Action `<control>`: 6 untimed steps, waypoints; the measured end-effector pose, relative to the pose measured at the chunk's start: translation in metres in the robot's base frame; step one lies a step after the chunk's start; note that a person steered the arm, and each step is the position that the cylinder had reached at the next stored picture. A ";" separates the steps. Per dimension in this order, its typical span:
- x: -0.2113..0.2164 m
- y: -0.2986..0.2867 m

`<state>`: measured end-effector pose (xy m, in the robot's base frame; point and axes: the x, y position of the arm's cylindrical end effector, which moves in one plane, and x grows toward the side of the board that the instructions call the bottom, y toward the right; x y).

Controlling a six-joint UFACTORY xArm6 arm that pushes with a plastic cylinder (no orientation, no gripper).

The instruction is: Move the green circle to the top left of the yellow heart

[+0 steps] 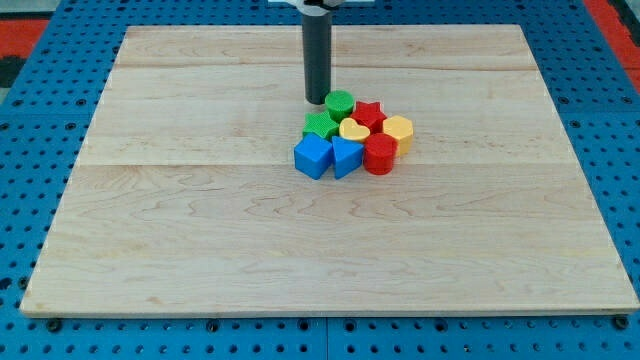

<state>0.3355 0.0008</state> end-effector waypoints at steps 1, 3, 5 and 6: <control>-0.012 0.008; 0.000 0.040; 0.003 0.049; -0.004 0.048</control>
